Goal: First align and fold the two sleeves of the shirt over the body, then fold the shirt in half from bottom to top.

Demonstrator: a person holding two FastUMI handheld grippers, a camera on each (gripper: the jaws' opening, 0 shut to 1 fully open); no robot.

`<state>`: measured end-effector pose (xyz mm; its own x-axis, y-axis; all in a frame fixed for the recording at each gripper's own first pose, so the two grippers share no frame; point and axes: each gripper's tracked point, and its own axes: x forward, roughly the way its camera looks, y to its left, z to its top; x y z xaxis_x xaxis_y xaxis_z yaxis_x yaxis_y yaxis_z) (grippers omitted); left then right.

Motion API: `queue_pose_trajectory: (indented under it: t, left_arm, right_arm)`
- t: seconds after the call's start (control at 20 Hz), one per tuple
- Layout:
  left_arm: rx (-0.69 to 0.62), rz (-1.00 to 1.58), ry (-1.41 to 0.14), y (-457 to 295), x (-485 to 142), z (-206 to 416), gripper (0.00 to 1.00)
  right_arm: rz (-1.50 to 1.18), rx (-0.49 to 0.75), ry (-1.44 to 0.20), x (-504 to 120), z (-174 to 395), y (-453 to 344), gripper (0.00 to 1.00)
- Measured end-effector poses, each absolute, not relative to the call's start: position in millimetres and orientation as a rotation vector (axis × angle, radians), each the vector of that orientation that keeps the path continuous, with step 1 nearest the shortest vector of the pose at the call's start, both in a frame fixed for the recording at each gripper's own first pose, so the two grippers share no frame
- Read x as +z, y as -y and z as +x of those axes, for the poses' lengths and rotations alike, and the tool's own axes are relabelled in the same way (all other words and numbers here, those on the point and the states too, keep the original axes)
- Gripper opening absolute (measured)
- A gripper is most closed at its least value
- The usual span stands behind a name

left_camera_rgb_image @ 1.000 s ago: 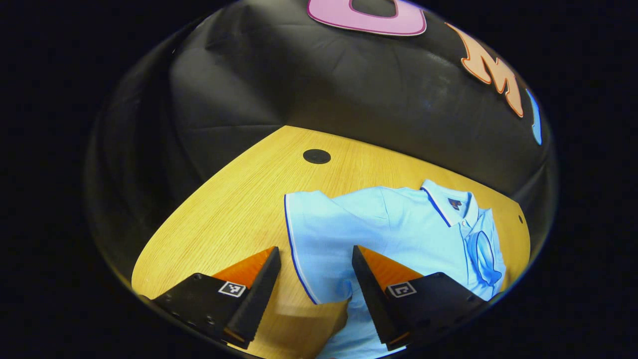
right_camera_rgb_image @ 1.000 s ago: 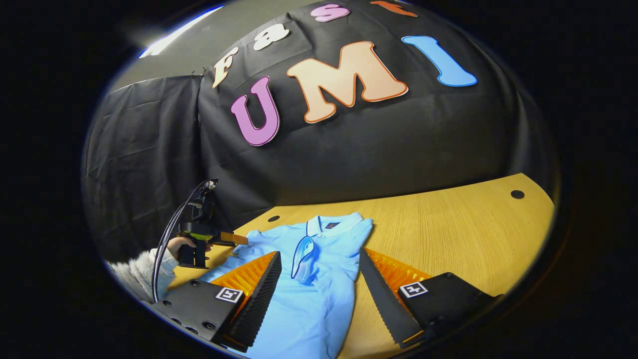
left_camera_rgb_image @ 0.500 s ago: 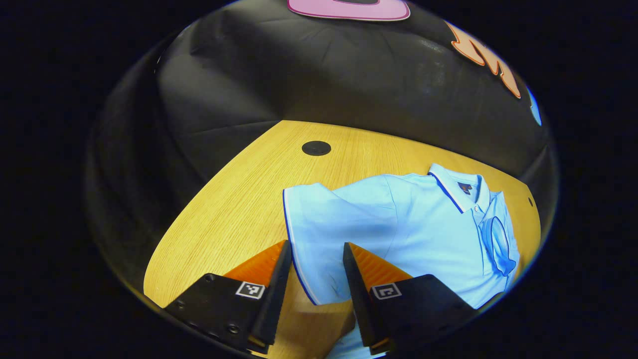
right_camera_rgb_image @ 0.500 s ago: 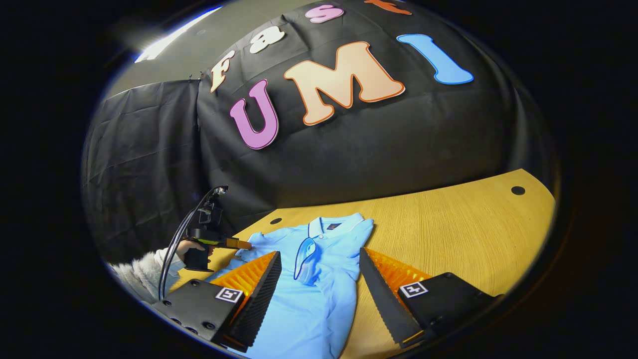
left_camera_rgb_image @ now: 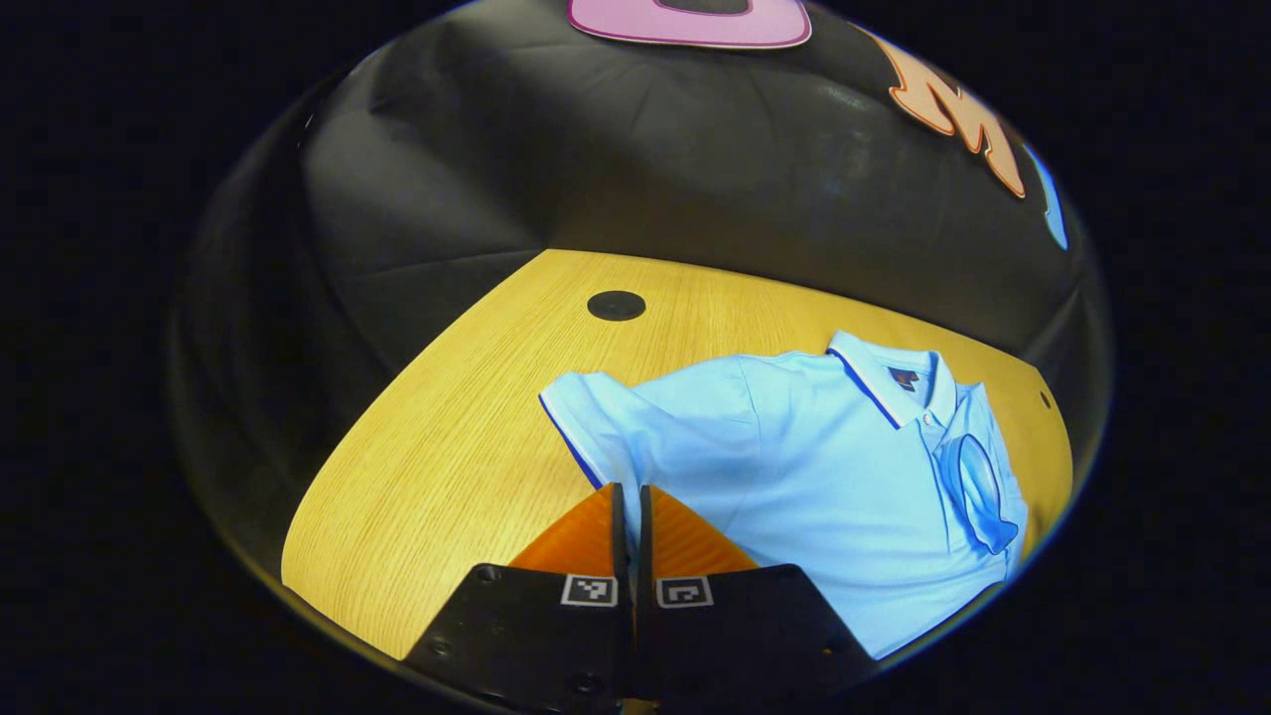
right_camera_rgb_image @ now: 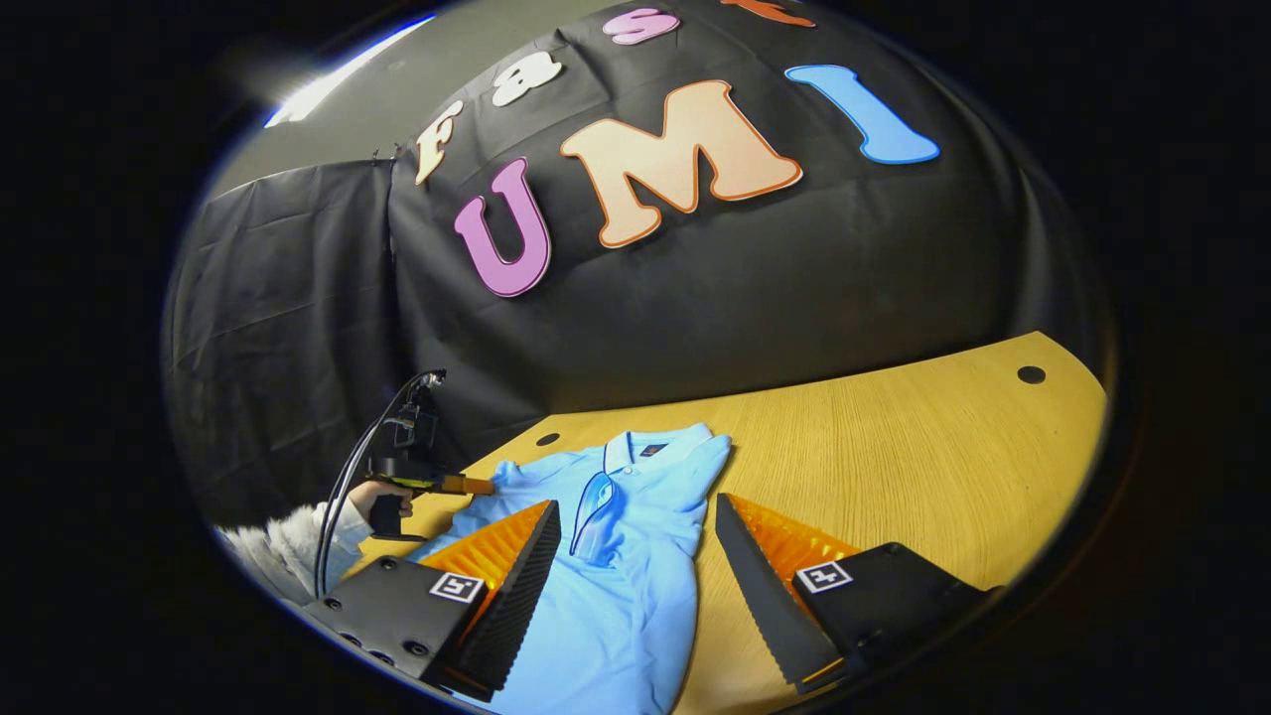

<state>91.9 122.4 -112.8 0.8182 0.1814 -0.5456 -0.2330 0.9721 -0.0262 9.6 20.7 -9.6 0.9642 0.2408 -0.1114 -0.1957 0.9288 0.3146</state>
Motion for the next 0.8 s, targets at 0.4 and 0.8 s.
queue_pose_trajectory:
  t: [0.4, 0.8]
  left_arm:
    - [0.209, -0.001, -0.496, -101.1, -65.3, 92.5, 0.00]
    - [-0.069, 0.148, -0.440, 32.4, -43.0, 93.4, 0.00]
  right_arm:
    - [0.312, 0.228, -0.146, -8.1, 9.9, -22.9, 0.98]
    - [0.316, 0.222, -0.150, -10.7, 8.6, -16.6, 0.98]
